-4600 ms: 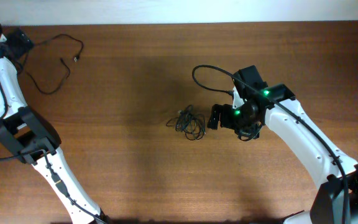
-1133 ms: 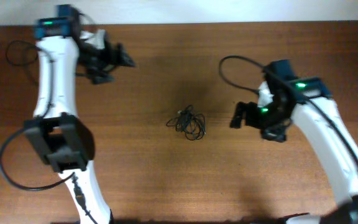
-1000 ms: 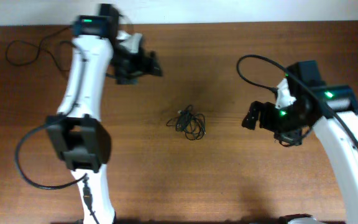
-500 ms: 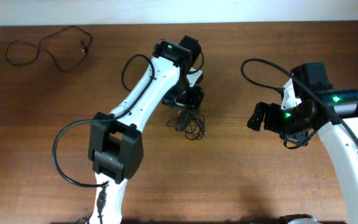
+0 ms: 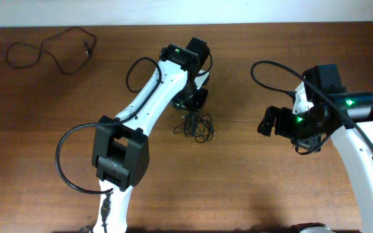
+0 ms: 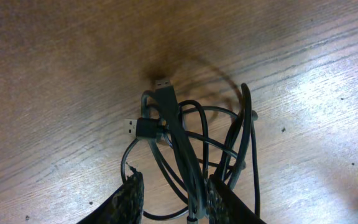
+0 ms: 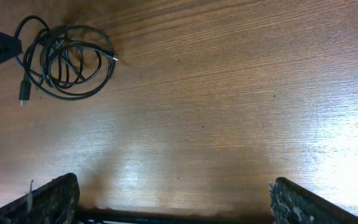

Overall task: Untangle cables
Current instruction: 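Move the left gripper back over the central cable bundle, then lower the left gripper and grasp a cable from the bundle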

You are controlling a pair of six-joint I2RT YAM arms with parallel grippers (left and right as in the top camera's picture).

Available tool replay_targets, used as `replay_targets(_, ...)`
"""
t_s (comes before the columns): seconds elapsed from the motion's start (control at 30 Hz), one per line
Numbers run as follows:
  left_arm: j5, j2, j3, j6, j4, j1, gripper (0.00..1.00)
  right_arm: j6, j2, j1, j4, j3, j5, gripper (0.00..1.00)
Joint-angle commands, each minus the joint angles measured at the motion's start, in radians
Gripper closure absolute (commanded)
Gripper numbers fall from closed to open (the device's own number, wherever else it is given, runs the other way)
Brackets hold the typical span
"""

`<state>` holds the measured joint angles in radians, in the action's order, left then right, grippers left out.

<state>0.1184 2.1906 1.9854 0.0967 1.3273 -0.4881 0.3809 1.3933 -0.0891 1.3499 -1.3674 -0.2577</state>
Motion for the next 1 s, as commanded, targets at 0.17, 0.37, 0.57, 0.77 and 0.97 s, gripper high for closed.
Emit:
replay_targets(0.17, -0.011, 0.003, -0.008, -0.005, 0.005, -0.038, 0.72, -0.007, 0.005, 0.005, -0.003, -0.012, 0.015, 0.01)
replay_targets(0.37, -0.011, 0.003, -0.008, -0.005, 0.009, -0.037, 0.75, -0.007, 0.005, 0.005, -0.003, -0.012, 0.015, 0.01)
replay_targets(0.57, -0.063, 0.005, -0.008, -0.005, 0.009, -0.037, 0.75, -0.007, 0.005, 0.005, -0.003, -0.012, 0.004, 0.01)
replay_targets(0.77, -0.058, 0.006, -0.012, -0.004, 0.008, -0.038, 0.76, -0.007, 0.005, 0.005, -0.003, -0.012, 0.004, 0.01)
replay_targets(0.97, -0.056, 0.006, -0.067, -0.005, -0.027, -0.037, 0.75, -0.007, 0.005, 0.005, -0.003, -0.012, 0.004, 0.01)
